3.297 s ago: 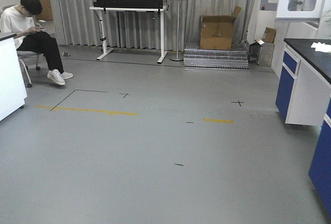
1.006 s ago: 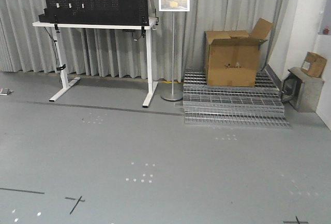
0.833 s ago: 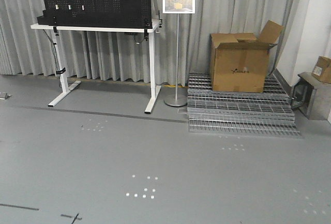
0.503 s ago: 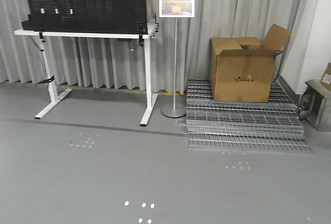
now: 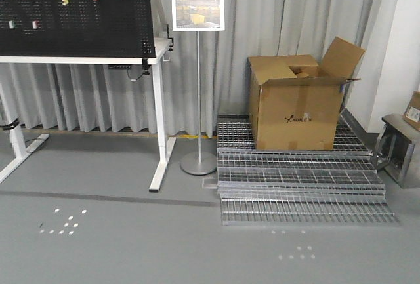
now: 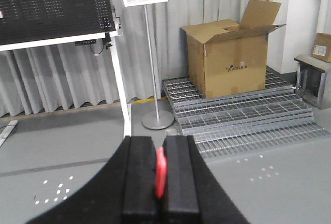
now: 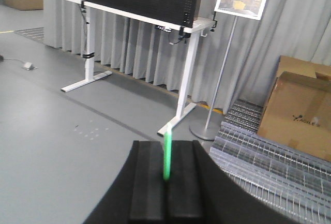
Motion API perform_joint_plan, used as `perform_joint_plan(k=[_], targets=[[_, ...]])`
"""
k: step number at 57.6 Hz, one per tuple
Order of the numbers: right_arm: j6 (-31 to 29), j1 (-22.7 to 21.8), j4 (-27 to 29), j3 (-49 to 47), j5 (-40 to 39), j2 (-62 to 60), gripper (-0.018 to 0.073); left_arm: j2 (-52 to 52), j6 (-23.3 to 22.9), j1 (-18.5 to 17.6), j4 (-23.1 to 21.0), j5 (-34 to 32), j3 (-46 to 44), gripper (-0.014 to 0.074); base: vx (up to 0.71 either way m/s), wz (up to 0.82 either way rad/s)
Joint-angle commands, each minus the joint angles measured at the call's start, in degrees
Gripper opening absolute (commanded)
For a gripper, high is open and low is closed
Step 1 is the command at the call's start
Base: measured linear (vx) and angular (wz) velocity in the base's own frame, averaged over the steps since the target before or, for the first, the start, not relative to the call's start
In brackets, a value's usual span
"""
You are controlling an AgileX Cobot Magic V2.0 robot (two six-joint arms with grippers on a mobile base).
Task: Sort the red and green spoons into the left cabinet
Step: 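Drive the base across the room toward the open white cabinet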
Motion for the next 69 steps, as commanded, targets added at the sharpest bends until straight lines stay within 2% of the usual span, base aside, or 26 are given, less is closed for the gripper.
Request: perform_joint_plan(k=[1,31,69], targets=[[0.0,0.0,1.8,-1.5,-3.1,0.4,-0.0003,0.1,-0.1,-0.3,-1.1,-3.7,-1.7,-0.0001,0.67,-0.1],[0.0,0.0,1.8,-1.5,-3.1,0.4,-0.0003,0.1,-0.1,-0.3,-1.1,-3.7,-1.7,-0.0001,0.63,-0.22],[0.0,0.0,1.8,-1.5,-3.0,0.4,-0.0003,0.1,-0.1,-0.3,-1.1,-3.8,-1.7,-0.0001,0.51,-0.63]])
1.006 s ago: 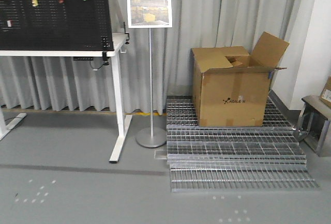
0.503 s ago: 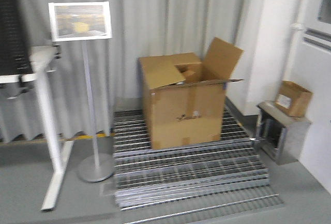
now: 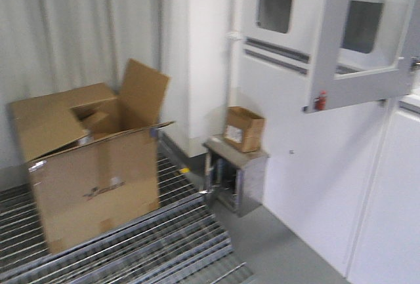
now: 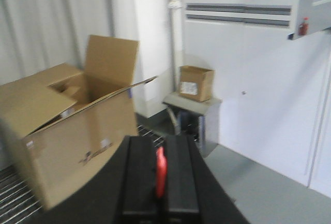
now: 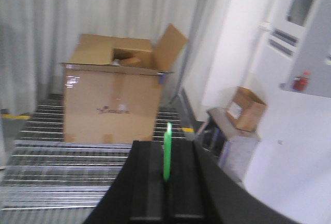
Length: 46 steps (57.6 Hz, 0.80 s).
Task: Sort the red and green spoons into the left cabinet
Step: 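Drive the base across the room toward the open white cabinet, then approach the cabinet shelf holding the blue tray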
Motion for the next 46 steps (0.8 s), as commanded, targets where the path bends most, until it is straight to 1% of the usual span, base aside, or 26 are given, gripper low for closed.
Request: perform_joint_plan(k=[1,27,46], targets=[[0.0,0.0,1.8,-1.5,-3.0,0.4,-0.0003,0.1,-0.1,-0.2,-1.1,-3.8,-1.7,-0.0001,0.45,-0.64],[0.0,0.0,1.8,-1.5,-3.0,0.4,-0.0003,0.1,-0.1,-0.2,-1.1,-3.7,-1.7,-0.0001,0.43,-0.66],[0.0,0.0,1.8,-1.5,-3.0,0.4,-0.0003,0.1,-0.1,-0.2,-1.1,-3.8,-1.7,-0.0001,0.36,-0.76]])
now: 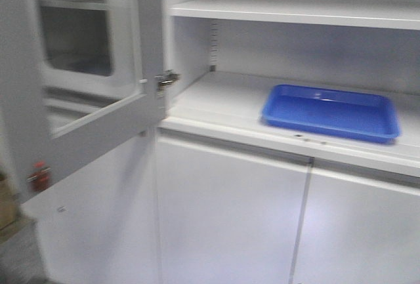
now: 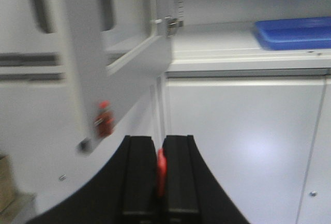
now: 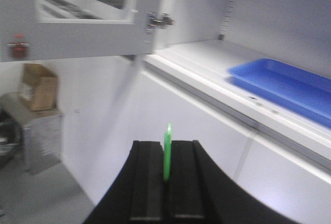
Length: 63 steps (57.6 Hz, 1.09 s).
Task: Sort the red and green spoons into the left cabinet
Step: 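Approach the cabinet shelf holding the blue tray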
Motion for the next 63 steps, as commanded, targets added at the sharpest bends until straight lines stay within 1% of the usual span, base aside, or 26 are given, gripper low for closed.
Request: perform_joint_plan(k=[1,17,46,63], targets=[[0.0,0.0,1.8,-1.5,-3.0,0.4,-0.0003,0.1,-0.1,-0.2,-1.1,-3.8,-1.7,-0.0001,0.34,-0.71],[0.0,0.0,1.8,-1.5,-3.0,0.4,-0.0003,0.1,-0.1,-0.2,-1.1,-3.8,-1.7,-0.0001,0.33,-0.48],[0.0,0.0,1.8,-1.5,-3.0,0.4,-0.0003,0.1,-0.1,-0.2,-1.1,-3.8,-1.7,-0.0001,0.36,-0.11],[0.0,0.0,1.8,-1.5,-3.0,0.4,-0.0003,0.1,-0.1,-0.2,-1.1,-3.8,-1.7,-0.0001,0.27,-0.28]])
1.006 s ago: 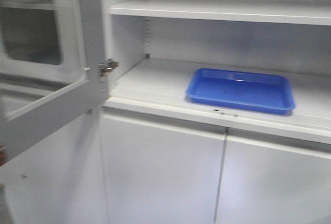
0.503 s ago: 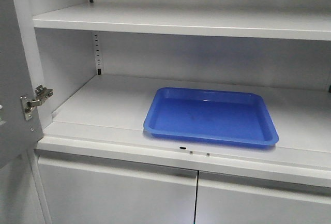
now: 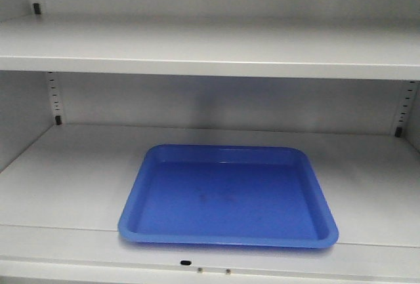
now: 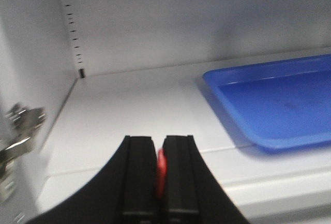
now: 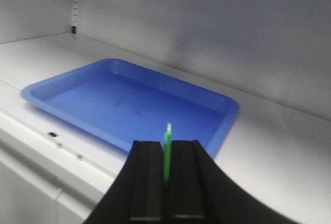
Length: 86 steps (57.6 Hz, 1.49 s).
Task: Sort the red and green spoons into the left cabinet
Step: 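Approach the cabinet shelf holding the blue tray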
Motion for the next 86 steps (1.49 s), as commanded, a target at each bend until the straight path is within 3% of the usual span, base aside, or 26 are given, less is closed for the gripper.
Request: perform_joint_plan(k=[1,56,69,79,86], targets=[[0.0,0.0,1.8,-1.5,-3.0,0.4,-0.0003,0.1,-0.1,-0.2,-1.1,-3.8,-1.7,-0.0001,0.19,-0.36],[0.0,0.0,1.9,-1.5,-3.2,0.4,-0.0003,0.1,-0.1,-0.2,-1.1,-3.7,-1.7,-0.0001,0.04,-0.09],[0.0,0.0,7.8,-1.5,-9.2,0.4,-0.0003,0.1,-0.1,-0.2,-1.1,-4.5,-1.7,-0.0001,0.0,0.0],[0.0,0.0,14.3,-1.5,-9.1,0.4,-0.0003,0.1,-0.1,-0.2,-1.1,-4.2,-1.7,-0.0001,0.0,0.0],[0.0,0.0,15.7,-1.5,-9.2,0.4,-0.0003,0.1,-0.1,-0.2,-1.1,-4.2,-1.7,-0.0001,0.0,0.0]])
